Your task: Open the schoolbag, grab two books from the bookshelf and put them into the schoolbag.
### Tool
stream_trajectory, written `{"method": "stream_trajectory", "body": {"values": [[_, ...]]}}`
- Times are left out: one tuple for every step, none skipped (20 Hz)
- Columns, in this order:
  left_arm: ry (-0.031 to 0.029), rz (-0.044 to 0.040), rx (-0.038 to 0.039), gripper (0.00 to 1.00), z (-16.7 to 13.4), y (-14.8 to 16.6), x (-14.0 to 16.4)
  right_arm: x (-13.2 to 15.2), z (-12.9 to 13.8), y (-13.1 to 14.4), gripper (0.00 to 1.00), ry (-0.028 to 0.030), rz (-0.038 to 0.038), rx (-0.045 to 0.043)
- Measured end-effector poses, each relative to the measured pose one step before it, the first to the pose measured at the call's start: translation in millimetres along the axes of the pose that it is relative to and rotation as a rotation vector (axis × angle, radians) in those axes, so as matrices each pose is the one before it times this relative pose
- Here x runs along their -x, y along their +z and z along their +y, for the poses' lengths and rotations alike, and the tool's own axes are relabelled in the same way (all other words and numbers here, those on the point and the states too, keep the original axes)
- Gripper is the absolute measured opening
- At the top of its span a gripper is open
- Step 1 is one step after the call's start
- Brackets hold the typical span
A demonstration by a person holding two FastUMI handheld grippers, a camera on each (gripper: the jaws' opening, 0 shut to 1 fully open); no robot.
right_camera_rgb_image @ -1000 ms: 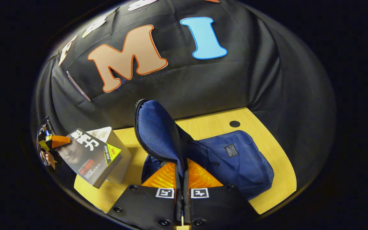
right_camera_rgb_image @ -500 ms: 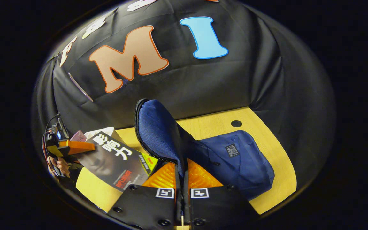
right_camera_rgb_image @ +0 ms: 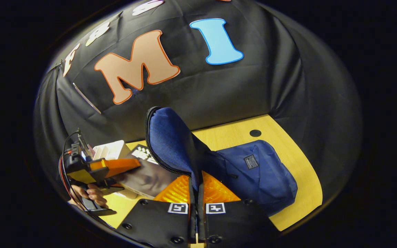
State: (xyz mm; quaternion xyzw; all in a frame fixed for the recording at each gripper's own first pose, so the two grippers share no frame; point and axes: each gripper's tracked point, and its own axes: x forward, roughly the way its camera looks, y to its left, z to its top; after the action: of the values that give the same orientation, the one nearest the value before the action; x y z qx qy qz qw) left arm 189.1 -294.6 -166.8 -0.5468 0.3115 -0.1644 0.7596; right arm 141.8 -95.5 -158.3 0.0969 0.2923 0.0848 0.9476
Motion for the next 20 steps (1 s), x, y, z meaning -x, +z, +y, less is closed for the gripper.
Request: {"method": "stream_trajectory", "body": {"values": [[0.00743, 0.0101, 0.00926, 0.37, 3.08, -7.7, -6.73, 0.58, -0.22, 1.07, 0.05, 0.00019, -0.00406, -0.00398], [0.00489, 0.00677, 0.01199, 0.36, 2.39, -6.89, -4.89, 0.04, -0.48, 1.62, 0.05, 0.00066, -0.00593, -0.00603], [-0.00062, -0.00212, 0.00541, 0.36, 0.81, -4.03, -5.57, -0.04, -0.71, 1.02, 0.08, 0.00125, -0.00318, -0.00851], [-0.00046, -0.0048, 0.00583, 0.36, 1.23, -3.15, -4.77, 0.05, 0.22, 0.07, 0.05, 0.0021, 0.00019, -0.00568], [-0.00574, -0.00205, 0.01024, 0.37, -0.62, -2.62, -4.0, -0.77, -0.08, -0.63, 0.05, 0.00121, -0.00039, -0.00523], [-0.00842, -0.00452, 0.01664, 0.36, -1.52, -3.23, -5.33, 0.78, -1.84, 0.14, 0.02, 0.00082, -0.00242, -0.00505], [-0.00638, 0.0011, 0.01426, 0.36, -1.1, -4.57, -4.27, 0.07, -0.55, 0.88, 0.08, 0.00105, -0.00131, -0.00417], [0.00245, 0.0009, 0.00441, 0.36, 0.16, -5.48, -4.86, -0.99, -0.01, 1.26, 0.05, 0.00059, -0.00444, -0.00247], [0.00084, 0.00129, 0.00266, 0.36, 1.14, -4.94, -5.99, -0.42, 0.23, 0.64, 0.08, 0.00076, 0.00103, -0.00218], [0.00164, 0.00383, 0.00364, 0.35, 0.69, -2.79, -3.82, 0.16, 0.1, 0.48, 0.05, -0.00006, -0.00341, -0.00334], [0.00035, 0.0052, 0.00516, 0.36, -0.85, -4.93, -4.22, -0.62, 0.28, 0.97, 0.08, 0.00225, -0.00185, -0.00401], [0.00026, 0.00243, 0.00546, 0.36, 0.67, -4.84, -4.45, -0.32, 0.16, 0.54, 0.08, 0.00038, -0.00235, -0.00454], [0.0008, 0.00539, 0.00617, 0.35, -0.04, -5.44, -4.68, -0.17, 0.24, 1.28, 0.05, 0.00057, -0.00152, -0.00133], [0.00329, 0.00622, 0.00535, 0.37, -0.06, -5.16, -4.63, -0.15, -0.39, 0.96, 0.05, 0.00014, -0.00237, 0.00189], [0.00397, 0.00685, 0.00543, 0.36, 0.59, -5.31, -3.79, -0.55, 0.36, 1.21, 0.05, 0.00092, -0.00134, 0.00128], [-0.00248, 0.00211, 0.00601, 0.36, -0.76, -3.58, -2.45, -0.33, 0.2, 0.85, 0.05, 0.0001, -0.00063, 0.001], [-0.00012, 0.00376, 0.00841, 0.37, 0.03, -2.8, -3.77, -0.75, -0.22, 1.59, 0.05, -0.00012, -0.00189, 0.00035], [-0.00071, 0.00255, 0.00776, 0.35, -0.12, -3.55, -2.6, 1.25, -0.73, 1.72, 0.08, -0.00122, -0.00019, 0.00017], [0.00173, 0.00299, 0.00717, 0.36, 0.69, -2.18, -1.94, -0.72, 0.17, 0.82, 0.05, -0.0007, -0.00038, -0.00139], [0.0043, 0.0072, 0.0011, 0.36, 0.66, -3.21, -2.21, 0.34, -0.35, -0.62, 0.05, -0.00119, 0.00062, 0.00028]]}}
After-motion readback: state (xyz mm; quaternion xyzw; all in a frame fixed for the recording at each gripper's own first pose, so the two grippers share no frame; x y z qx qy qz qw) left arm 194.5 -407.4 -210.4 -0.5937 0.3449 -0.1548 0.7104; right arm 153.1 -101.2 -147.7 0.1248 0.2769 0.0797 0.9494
